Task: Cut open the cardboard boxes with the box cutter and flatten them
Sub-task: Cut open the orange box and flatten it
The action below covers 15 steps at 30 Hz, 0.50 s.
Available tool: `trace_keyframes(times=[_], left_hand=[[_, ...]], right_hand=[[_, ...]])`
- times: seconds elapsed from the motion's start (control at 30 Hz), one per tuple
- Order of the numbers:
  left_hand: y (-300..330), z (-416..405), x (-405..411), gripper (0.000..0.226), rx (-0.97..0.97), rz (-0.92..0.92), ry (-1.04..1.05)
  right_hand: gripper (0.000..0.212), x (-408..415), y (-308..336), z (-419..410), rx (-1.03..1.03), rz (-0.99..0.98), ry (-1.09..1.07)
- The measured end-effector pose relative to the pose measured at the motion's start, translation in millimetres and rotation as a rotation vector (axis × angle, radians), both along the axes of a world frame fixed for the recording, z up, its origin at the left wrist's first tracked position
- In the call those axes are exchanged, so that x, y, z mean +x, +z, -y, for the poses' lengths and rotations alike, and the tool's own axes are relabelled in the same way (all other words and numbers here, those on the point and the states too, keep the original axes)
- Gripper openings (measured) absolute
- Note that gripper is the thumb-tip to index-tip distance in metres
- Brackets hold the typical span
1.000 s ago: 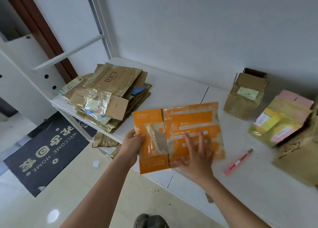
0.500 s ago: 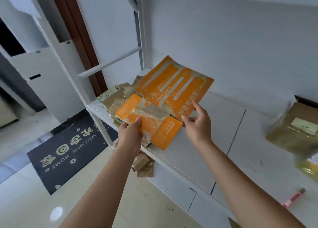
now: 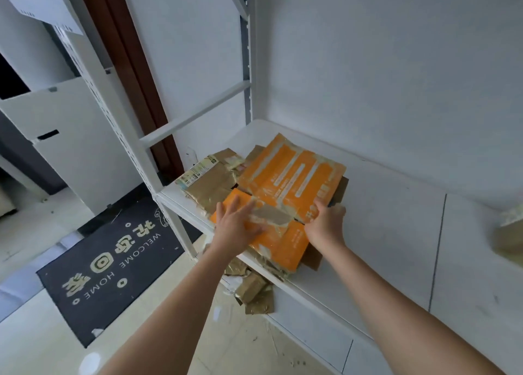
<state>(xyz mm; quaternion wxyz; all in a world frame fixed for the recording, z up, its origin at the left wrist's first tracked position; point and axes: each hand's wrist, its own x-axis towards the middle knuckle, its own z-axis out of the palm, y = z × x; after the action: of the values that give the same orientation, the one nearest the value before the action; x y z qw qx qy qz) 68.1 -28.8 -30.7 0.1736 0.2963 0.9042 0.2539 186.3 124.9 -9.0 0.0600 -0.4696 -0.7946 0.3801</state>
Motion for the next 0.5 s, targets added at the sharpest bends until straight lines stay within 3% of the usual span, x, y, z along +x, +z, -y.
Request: trace_keyframes(times=[0.1,0.17,0.37,0.5], left_hand=[[-9,-7,-12,0.082,-0.059,0.048,-0.120],[-13,-12,-19,0.084,-0.120,0.033,-0.166],[-17,-22,-20,0.083,-0.217,0.014,-0.228],[-4,-30,-11,0.084,-0.258,-0.023,-0.163]], right_hand=[[0.053,2,-12,-3,0.387,0.149,0.159],[0.060,8,-23,-11,0.525,0.261,0.324],[0.095,17,-51,-31,0.449,0.419,0.462],[0.095,9,-43,-35,0.358,0.449,0.484]])
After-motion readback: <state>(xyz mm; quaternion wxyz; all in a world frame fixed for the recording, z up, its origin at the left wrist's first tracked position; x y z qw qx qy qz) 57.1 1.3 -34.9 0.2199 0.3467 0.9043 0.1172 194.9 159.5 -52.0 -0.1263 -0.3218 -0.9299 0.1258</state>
